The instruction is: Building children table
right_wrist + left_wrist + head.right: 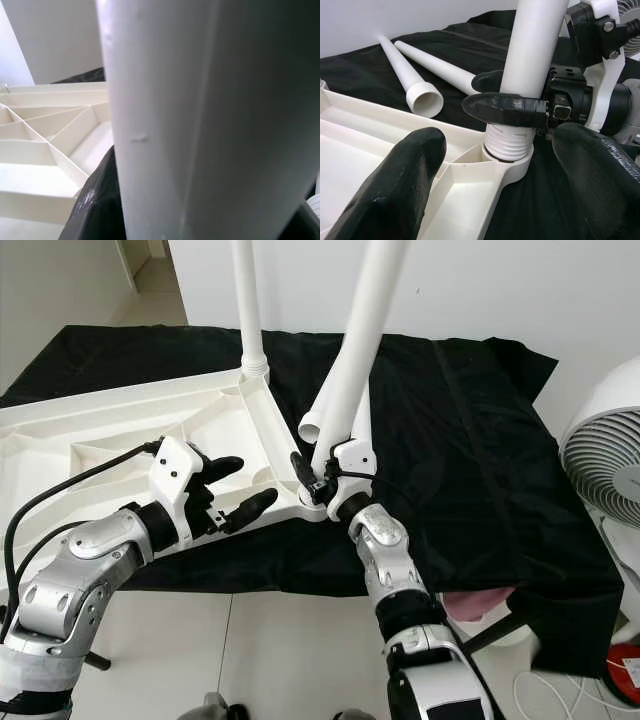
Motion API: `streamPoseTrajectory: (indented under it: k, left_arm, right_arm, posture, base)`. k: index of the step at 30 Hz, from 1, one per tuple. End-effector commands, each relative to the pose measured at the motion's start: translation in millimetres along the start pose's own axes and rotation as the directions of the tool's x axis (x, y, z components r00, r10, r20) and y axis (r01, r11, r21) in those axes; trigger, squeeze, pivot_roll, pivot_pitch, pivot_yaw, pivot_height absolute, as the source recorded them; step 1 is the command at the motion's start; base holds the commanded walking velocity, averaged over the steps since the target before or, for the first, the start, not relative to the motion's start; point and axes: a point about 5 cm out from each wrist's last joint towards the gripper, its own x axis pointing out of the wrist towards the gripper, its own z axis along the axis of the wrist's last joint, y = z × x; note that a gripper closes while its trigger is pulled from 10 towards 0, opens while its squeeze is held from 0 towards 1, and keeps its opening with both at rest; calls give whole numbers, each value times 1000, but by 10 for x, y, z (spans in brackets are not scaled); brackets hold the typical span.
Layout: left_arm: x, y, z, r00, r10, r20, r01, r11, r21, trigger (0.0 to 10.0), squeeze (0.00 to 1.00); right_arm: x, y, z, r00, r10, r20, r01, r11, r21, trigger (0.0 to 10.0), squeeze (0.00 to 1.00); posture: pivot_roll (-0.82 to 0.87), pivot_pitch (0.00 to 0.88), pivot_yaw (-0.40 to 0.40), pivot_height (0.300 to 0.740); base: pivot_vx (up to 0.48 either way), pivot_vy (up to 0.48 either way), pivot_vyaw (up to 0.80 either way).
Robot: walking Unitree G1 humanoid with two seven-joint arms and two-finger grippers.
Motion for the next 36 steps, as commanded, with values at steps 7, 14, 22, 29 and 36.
streamPoseTrajectory:
  k: [7,14,22,29,36]
  left_arm:
    - [-1,19,-4,1000,20,-13,-20,1000,-6,10000,0]
    - [6,35,-1,1000,22,-12,-22,1000,-4,10000,0]
    - [15,48,17,1000,28,-5,-28,1000,3,10000,0]
    - [3,65,27,999,37,-5,-37,999,10,10000,0]
    - [-5,74,33,999,40,-6,-40,999,13,10000,0]
  right_arm:
    - [-201,-28,-265,993,-55,-109,57,998,22,10000,0]
    - [-69,-8,-243,975,40,-220,-56,996,-66,10000,0]
    - [43,-46,-167,951,131,-279,-165,981,-101,10000,0]
    - [21,-87,-207,951,98,-292,-134,985,-105,10000,0]
    - [26,-92,-212,965,14,-263,-45,993,-111,10000,0]
  posture:
    - [-59,75,23,740]
    - [-64,78,27,740]
    - [-59,73,25,740]
    - [-50,69,25,740]
    - [-47,68,28,740]
  base:
    - [0,0,0]
    - [0,0,0]
    - [0,0,0]
    - [0,0,0]
    - [0,0,0]
